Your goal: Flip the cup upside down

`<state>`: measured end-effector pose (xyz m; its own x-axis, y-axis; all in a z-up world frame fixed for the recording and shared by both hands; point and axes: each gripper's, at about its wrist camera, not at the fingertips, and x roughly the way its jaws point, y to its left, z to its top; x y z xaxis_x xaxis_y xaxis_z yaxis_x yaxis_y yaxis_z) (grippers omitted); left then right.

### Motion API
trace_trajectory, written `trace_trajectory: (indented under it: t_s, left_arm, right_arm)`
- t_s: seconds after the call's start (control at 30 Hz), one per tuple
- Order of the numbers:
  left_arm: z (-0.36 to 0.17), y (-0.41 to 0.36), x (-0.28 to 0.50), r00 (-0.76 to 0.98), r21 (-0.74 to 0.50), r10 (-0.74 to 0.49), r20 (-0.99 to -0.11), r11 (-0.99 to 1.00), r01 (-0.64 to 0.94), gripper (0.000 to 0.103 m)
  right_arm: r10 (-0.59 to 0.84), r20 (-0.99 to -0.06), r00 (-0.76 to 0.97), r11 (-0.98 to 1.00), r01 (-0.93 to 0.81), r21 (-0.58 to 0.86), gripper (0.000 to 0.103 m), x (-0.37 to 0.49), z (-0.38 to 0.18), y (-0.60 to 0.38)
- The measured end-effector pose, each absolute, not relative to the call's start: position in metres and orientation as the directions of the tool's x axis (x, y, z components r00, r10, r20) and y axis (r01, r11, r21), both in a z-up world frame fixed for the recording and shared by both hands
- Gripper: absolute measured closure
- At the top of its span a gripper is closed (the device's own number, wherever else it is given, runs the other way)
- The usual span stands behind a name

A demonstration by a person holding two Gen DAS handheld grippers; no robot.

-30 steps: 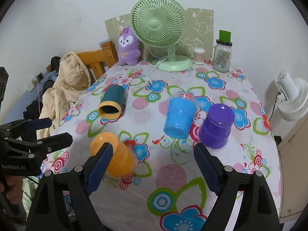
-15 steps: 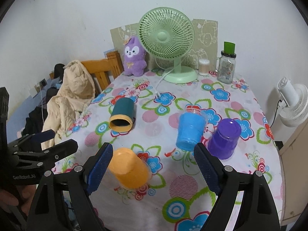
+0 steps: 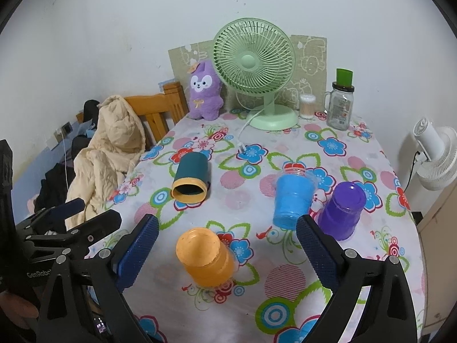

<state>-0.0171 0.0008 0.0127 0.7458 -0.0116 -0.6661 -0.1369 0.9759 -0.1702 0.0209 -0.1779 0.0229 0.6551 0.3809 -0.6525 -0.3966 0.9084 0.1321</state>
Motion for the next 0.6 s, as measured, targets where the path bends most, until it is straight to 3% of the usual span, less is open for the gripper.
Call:
trace_trajectory:
  t_s: [0.6]
  left_arm:
    - [0.0137,0.004,-0.0199,0.759,-0.18,-0.018,-0.651,0.975,-0.131,0.0]
  right_arm:
    - [0.386,-0.658,0.646,0.906,-0.402,0.136,0.005,0.0208,0.0194,-0.1758]
